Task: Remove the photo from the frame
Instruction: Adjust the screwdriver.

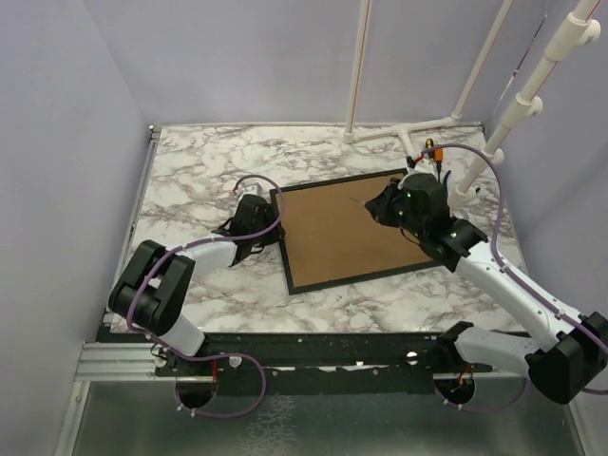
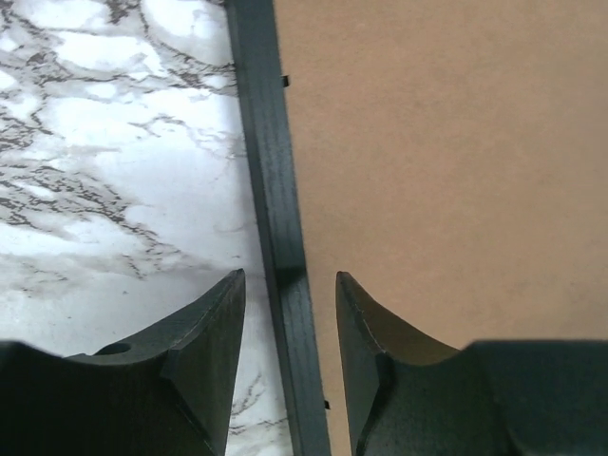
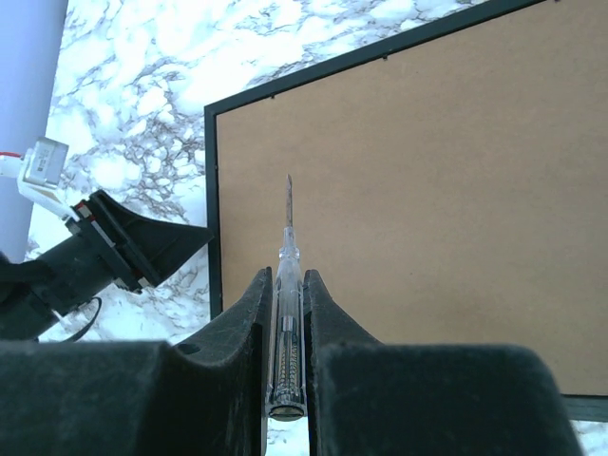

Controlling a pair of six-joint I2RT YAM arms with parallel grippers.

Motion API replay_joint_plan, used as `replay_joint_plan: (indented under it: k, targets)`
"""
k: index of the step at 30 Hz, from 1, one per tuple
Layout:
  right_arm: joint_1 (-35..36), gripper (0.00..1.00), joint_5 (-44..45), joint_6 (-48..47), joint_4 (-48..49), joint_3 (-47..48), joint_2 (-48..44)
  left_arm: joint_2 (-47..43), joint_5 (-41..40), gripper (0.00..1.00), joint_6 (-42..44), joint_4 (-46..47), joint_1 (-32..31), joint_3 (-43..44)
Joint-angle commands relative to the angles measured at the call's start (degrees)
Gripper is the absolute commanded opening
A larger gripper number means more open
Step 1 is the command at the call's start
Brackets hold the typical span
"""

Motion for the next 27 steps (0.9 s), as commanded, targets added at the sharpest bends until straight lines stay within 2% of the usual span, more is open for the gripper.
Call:
replay_joint_plan:
  k: [1, 7, 13, 15, 19, 22, 27]
  targets:
    - [0.2, 0.01, 3.6, 0.1, 0.3, -2.1, -2.7, 3.2, -2.9, 0.44, 1.3, -1.4, -0.7, 1.6]
    - [0.2, 0.01, 4.8, 0.2, -1.1, -3.3, -4.3, 4.7, -4.3, 0.38, 2.2, -2.9, -0.9, 2.4]
    - [0.2, 0.01, 4.9, 0.4, -1.5, -3.5, -3.7, 4.3, -9.3, 0.17, 3.1, -6.6, -0.2, 3.1]
    - [0.2, 0.01, 4.5, 0.4, -1.7, -3.4, -3.4, 4.4, -9.9, 0.14, 3.2, -7.3, 1.4, 3.3]
    - [0.2, 0.01, 3.9, -0.3, -1.7, -3.2, -3.2, 4.7, -9.5, 0.14, 3.3, -7.1, 5.7, 3.9]
    - [0.2, 0.01, 2.6, -1.3, -2.0, -2.9, -2.7, 6.1, -9.9, 0.18, 3.2, -7.0, 8.6, 6.1]
    - [0.2, 0.01, -0.5, -2.4, -2.5, -2.3, -1.0, 6.5, -7.8, 0.35, 2.0, -6.3, 10.1, 10.9]
